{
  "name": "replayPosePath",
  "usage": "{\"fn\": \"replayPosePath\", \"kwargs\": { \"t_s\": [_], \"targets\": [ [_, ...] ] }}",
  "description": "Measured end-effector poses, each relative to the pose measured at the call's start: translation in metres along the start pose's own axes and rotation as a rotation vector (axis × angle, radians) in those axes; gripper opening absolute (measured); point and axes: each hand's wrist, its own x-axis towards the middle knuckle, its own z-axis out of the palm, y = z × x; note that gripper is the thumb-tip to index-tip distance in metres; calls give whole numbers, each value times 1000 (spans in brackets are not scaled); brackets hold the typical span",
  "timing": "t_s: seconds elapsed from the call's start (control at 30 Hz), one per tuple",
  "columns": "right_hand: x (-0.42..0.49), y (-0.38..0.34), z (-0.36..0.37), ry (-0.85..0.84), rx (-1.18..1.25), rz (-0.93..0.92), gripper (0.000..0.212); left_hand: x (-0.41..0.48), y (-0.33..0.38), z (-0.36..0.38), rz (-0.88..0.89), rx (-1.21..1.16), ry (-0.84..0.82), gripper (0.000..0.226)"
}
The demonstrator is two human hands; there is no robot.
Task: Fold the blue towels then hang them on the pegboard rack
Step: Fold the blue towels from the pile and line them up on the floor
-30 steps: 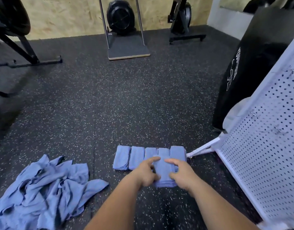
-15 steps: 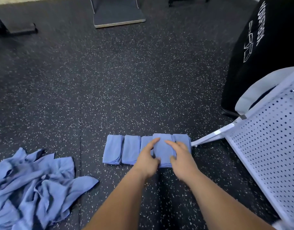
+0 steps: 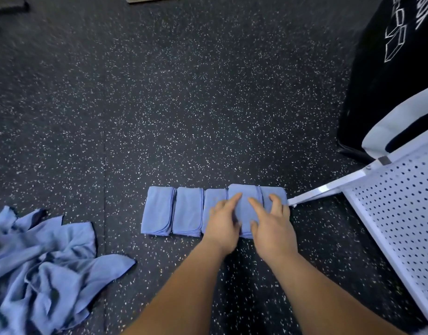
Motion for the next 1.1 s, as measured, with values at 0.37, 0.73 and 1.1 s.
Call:
{"fn": "replayPosePath", "kwargs": {
  "t_s": [0.37,0.73,1.1],
  "targets": [
    [5,0,8,-108,-185,3,83,9,3,1,56,502,-96,75],
    [-21,-28,-32,-143,-148,-22,64,-50,-3,-54,-2,419,-60,74],
    [-90,-158,-39,-320,-154,-270,61,-208,-68,-164,-263,490,85,70]
  ]
}}
